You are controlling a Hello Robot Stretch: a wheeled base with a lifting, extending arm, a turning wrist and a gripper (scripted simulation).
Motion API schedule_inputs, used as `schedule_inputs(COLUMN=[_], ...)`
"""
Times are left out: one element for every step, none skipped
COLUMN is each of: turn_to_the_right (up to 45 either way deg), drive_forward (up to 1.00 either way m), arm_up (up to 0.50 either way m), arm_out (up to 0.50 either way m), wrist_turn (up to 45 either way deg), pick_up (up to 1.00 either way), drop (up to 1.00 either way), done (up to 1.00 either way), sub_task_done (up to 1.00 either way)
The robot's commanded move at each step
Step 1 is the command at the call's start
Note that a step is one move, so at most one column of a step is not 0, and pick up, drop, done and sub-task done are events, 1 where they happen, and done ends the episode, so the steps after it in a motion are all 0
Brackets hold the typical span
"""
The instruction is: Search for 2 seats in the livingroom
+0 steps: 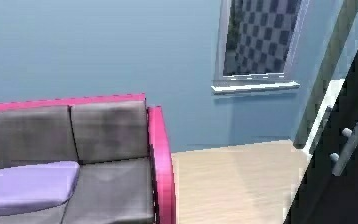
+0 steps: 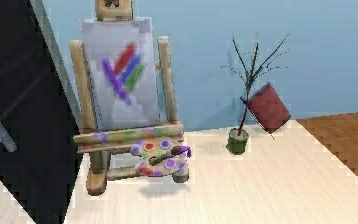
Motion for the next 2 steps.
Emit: schedule_inputs(turn_to_the_right=[-42.0, 0.0], drive_forward=[0.00, 0.00], arm_up=[0.00, 0.00], arm_out=[0.00, 0.00], wrist_turn=[0.0, 0.0], pick_up=[0.00, 0.00], drop=[0.00, 0.00], done=[0.00, 1.00], sub_task_done=[0.00, 0.00])
